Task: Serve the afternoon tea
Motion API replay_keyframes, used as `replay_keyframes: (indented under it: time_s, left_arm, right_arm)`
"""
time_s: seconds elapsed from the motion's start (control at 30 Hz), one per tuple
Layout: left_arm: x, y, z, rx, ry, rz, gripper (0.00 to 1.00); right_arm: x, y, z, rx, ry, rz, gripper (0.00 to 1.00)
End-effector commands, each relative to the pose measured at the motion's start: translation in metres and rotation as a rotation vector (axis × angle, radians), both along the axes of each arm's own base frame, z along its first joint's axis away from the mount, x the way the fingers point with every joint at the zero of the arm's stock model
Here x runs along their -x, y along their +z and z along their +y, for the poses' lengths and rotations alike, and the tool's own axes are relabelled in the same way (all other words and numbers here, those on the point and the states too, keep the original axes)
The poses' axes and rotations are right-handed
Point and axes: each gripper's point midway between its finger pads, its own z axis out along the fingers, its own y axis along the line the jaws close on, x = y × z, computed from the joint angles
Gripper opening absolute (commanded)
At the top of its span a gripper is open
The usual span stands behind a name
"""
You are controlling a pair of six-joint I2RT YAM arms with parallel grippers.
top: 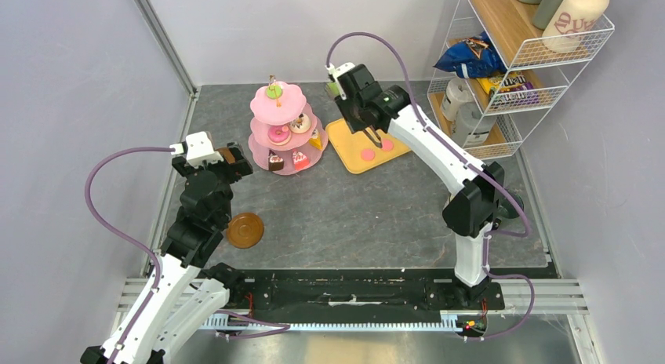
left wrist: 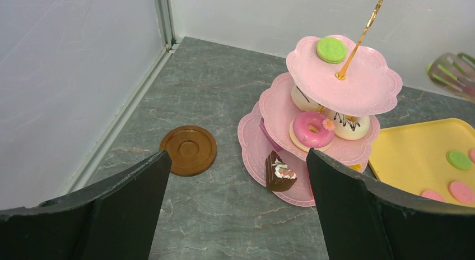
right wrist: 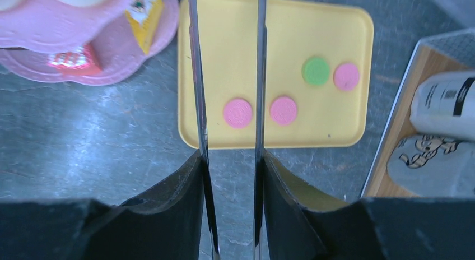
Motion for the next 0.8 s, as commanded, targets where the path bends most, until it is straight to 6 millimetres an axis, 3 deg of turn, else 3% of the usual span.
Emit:
replay_keyframes:
  time_s: [0.0,0.3,0.77]
  left_arm:
    - [-0.001,0.011,-0.001,0.046,0.001,-0.051,0.99]
    - [-0.001,0.012,-0.001,0.047,0.002,-0.053,0.99]
    - [-0.001,0.012,-0.002,0.047,0.000,-0.052,0.99]
  right_arm:
    - [0.010,0.072,0.019,-0.037,0.060,-0.168,0.45]
    - [0.026,0.091,0.059,-0.067,0.170,-0.224,0.45]
    - [0.019,0.077,0.095,-0.081,0.253,-0.215,0.47]
